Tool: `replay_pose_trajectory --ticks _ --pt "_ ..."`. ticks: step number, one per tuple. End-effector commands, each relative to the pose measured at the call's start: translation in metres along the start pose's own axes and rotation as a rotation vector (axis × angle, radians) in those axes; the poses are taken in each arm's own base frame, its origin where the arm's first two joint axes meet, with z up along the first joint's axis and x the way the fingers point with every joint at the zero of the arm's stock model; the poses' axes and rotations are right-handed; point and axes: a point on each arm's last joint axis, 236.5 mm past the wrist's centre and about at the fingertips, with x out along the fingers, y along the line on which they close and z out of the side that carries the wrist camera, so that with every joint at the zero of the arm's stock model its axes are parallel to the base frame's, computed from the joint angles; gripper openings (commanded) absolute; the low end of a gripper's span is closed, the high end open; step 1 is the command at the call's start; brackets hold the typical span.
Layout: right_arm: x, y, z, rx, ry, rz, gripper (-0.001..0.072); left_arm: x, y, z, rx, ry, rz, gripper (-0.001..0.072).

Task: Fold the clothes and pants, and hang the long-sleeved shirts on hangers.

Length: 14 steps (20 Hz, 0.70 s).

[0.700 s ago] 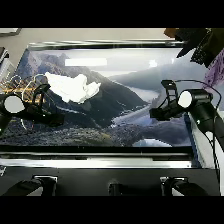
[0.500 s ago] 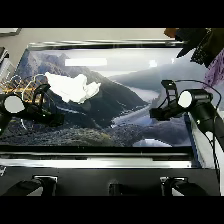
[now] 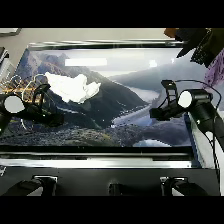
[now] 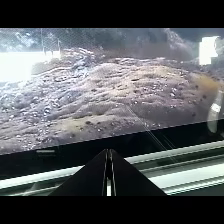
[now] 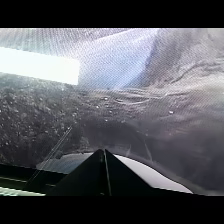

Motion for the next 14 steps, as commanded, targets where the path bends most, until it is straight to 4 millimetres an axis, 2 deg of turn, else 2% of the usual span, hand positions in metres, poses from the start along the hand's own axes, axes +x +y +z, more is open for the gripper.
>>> replay_pose_trajectory --ticks 1,8,9,11,12,14 --pt "0.0 0.0 0.0 -0.001 -0.001 0.001 0.0034 0.0 0.0 0.0 0.017 0.0 0.0 0.0018" --pt "0.0 0.0 0.0 -0.001 -0.001 0.001 0.0034 0.0 0.0 0.004 0.017 -0.016 -0.001 0.0018" --pt "0.0 0.0 0.0 -0.001 -0.001 0.001 0.0034 0.0 0.0 0.006 0.015 -0.027 -0.001 0.0074" --pt "0.0 0.0 0.0 -0.001 -0.001 0.001 0.0034 0.0 -0.002 0.022 -0.006 -0.088 -0.007 0.0638" --pt "0.0 0.0 0.0 -0.001 -0.001 0.001 0.0034 -0.002 -0.002 0.037 -0.005 -0.139 -0.008 0.0693" --pt "0.0 0.0 0.0 -0.001 -0.001 0.001 0.0034 -0.01 0.003 0.079 -0.055 -0.236 0.003 0.0693"
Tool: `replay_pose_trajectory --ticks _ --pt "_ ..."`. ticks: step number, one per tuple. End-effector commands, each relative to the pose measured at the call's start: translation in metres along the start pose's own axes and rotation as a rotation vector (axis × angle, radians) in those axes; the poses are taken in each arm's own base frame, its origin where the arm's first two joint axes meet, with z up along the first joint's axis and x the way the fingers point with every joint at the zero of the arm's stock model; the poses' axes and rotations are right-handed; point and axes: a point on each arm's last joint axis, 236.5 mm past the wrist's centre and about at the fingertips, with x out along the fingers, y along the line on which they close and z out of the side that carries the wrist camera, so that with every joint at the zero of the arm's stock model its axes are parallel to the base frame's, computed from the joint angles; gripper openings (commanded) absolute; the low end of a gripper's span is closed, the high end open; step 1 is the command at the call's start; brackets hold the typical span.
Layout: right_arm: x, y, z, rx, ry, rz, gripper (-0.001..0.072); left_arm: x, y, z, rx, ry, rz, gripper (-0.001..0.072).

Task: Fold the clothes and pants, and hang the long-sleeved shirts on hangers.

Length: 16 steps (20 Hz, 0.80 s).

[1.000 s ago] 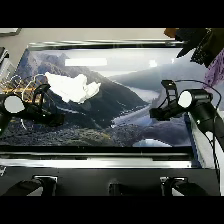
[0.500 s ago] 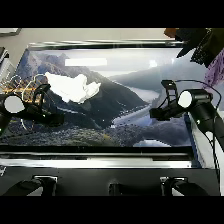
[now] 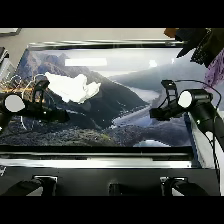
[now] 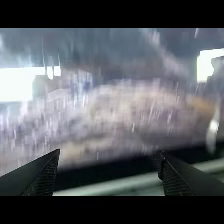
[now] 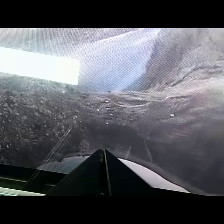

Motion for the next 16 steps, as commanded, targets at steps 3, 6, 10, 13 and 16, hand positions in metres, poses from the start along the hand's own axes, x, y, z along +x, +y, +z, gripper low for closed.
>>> replay_pose_trajectory --ticks 3,6,10,13,16 --pt "0.0 0.0 0.0 -0.001 -0.001 0.0 0.0034 0.027 0.022 0.103 -0.092 -0.161 0.07 0.0693" --pt "0.0 0.0 0.0 -0.001 -0.001 0.0 0.0034 0.092 0.052 0.137 -0.126 -0.103 0.17 0.0693" --pt "0.0 0.0 0.0 -0.001 -0.001 0.0 0.0034 0.165 0.067 0.154 -0.167 -0.036 0.193 0.0692" --pt "0.0 0.0 0.0 -0.001 -0.001 0.0 0.0034 0.193 0.062 0.164 -0.191 -0.038 0.15 0.0685" --pt "0.0 0.0 0.0 -0.001 -0.001 0.0 0.0034 0.192 0.058 0.166 -0.196 -0.041 0.134 0.0501"
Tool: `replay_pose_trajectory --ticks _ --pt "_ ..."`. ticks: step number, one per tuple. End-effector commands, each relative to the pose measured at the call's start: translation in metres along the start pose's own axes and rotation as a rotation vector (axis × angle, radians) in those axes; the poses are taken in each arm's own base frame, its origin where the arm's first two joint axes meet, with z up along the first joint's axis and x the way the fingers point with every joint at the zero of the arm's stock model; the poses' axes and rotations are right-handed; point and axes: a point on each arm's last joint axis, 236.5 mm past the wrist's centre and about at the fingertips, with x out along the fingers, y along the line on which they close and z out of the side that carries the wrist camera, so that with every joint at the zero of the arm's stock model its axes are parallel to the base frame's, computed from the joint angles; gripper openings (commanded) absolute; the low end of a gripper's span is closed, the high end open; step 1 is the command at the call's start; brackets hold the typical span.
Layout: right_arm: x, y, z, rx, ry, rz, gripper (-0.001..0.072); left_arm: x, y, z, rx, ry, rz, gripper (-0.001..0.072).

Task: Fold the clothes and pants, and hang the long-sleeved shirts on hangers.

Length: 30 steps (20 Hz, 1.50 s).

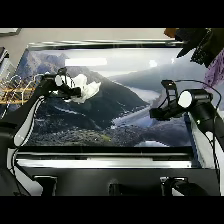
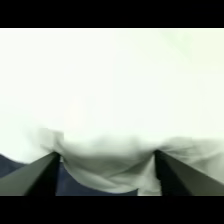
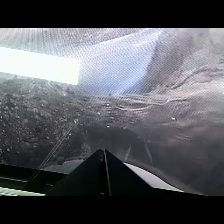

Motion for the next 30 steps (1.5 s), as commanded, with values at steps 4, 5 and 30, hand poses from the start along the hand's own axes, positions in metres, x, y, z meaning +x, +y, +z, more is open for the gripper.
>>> replay_pose_trajectory --ticks 4,5,30 --pt "0.0 0.0 0.0 -0.001 -0.001 0.001 0.0034 -0.015 -0.018 -0.015 0.039 0.101 -0.061 0.0013" --pt "0.0 0.0 0.0 -0.001 -0.001 0.001 0.0034 -0.026 -0.032 -0.022 0.055 0.128 -0.114 0.0012" --pt "0.0 0.0 0.0 -0.001 -0.001 0.001 0.0034 -0.195 -0.2 -0.231 0.495 0.308 -0.25 0.0663"
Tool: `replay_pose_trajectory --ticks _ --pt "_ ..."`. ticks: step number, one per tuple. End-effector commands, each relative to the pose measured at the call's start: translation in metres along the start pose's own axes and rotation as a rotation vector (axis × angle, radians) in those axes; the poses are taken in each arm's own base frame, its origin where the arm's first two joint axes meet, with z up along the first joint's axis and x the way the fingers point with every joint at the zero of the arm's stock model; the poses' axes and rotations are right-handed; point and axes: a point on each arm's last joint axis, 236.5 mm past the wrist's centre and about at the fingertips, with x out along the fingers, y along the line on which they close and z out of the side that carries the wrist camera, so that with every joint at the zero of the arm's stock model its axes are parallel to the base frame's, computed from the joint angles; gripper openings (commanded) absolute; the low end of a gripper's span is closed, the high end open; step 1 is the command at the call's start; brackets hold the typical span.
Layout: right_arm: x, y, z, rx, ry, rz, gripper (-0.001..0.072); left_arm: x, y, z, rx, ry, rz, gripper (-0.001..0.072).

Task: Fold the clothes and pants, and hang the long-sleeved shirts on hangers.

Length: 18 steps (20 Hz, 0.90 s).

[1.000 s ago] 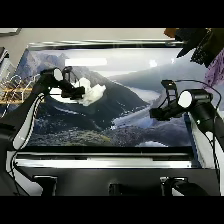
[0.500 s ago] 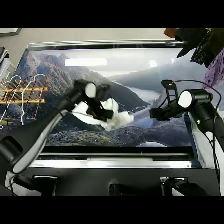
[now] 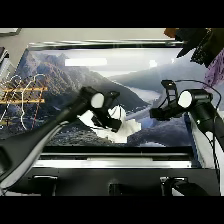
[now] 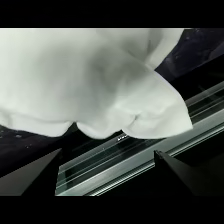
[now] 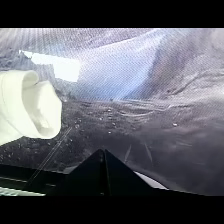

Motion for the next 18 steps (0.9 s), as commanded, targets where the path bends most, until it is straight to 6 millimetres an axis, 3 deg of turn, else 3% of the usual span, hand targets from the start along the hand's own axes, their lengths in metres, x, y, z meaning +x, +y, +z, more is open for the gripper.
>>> replay_pose_trajectory --ticks 1,4,9,13,18 --pt "0.0 0.0 0.0 -0.001 -0.001 0.001 0.0034 -0.079 0.014 -0.006 -0.023 -0.141 -0.01 0.0662" --pt "0.0 0.001 0.002 0.001 -0.008 0.003 0.0034 -0.161 0.043 -0.025 -0.072 -0.316 0.025 0.0661" --pt "-0.001 0.002 0.017 0.002 -0.071 0.008 0.0034 -0.253 0.08 -0.065 -0.165 -0.563 0.09 0.0662" --pt "-0.001 0.009 0.018 0.018 -0.075 0.038 0.0034 -0.286 0.095 -0.084 -0.207 -0.671 0.129 0.0661" --pt "-0.003 0.029 0.015 0.087 -0.057 0.123 0.0038 -0.291 0.094 -0.089 -0.205 -0.688 0.128 0.0661"
